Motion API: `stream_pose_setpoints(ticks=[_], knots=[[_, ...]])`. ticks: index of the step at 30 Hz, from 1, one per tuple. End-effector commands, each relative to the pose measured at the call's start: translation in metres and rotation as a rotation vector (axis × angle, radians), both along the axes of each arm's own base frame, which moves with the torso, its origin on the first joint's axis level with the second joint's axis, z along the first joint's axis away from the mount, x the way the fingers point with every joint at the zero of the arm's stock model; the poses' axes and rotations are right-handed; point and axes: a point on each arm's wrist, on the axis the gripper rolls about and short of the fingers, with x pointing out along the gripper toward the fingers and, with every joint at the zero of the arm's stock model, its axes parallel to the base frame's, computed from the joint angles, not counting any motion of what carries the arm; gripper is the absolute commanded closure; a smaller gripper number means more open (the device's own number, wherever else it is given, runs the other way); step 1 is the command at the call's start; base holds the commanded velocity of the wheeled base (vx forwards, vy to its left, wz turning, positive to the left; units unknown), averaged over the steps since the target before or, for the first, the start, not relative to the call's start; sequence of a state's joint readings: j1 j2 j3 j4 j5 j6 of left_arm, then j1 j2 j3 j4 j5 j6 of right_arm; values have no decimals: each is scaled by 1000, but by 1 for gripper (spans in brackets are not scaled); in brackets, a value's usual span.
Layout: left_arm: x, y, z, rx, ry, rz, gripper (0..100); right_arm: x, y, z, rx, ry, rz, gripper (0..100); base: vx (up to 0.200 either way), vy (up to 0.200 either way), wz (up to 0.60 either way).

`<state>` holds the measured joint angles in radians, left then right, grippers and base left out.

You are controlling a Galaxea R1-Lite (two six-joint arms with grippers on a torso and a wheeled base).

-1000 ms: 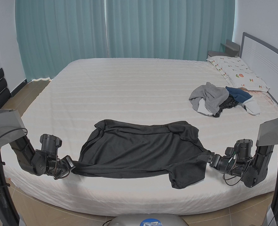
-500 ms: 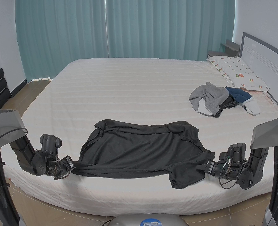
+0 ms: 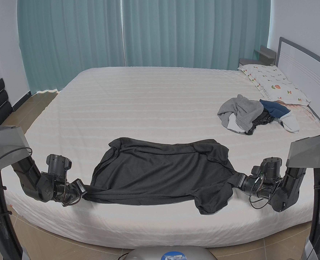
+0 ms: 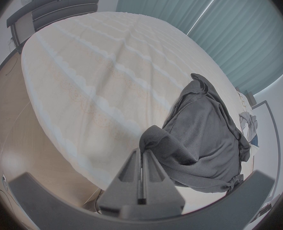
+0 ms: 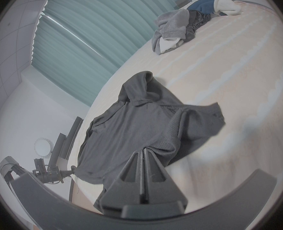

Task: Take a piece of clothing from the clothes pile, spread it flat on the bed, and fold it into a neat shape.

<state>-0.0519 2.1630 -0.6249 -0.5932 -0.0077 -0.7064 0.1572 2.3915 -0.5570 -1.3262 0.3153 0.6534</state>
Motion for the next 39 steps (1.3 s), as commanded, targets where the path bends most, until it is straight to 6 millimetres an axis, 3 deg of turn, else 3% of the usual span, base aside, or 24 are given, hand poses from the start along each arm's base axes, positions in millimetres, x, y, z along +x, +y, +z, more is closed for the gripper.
stream_pose_setpoints(ticks=[1, 8, 9, 15, 18, 21, 28, 31, 39], knots=[[0, 0, -1, -1, 2, 2, 100, 10, 2, -5, -3, -25, -16, 100, 0, 0, 0], [0, 0, -1, -1, 2, 2, 100, 16, 5, -16, -26, -29, -37, 100, 0, 0, 0], [0, 0, -1, -1, 2, 2, 100, 16, 5, -16, -26, -29, -37, 0, 0, 0, 0], [0, 0, -3, -1, 8, 2, 100, 17, -3, -8, -13, -70, -63, 0, 0, 0, 0], [1, 0, -2, -2, 5, 3, 100, 8, -12, 11, 0, -95, -77, 0, 0, 0, 0], [1, 0, -2, -2, 6, 3, 100, 1, -14, 17, 9, -90, -55, 0, 0, 0, 0], [0, 0, -2, -2, 6, 3, 100, -28, -9, -1, -20, 4, 123, 0, 0, 0, 0], [0, 0, -3, -2, 8, 1, 100, -30, 0, -15, -49, 27, 168, 0, 0, 0, 0], [0, 0, -3, -2, 11, 1, 100, -22, 11, -21, -53, 10, 200, 0, 0, 0, 0]])
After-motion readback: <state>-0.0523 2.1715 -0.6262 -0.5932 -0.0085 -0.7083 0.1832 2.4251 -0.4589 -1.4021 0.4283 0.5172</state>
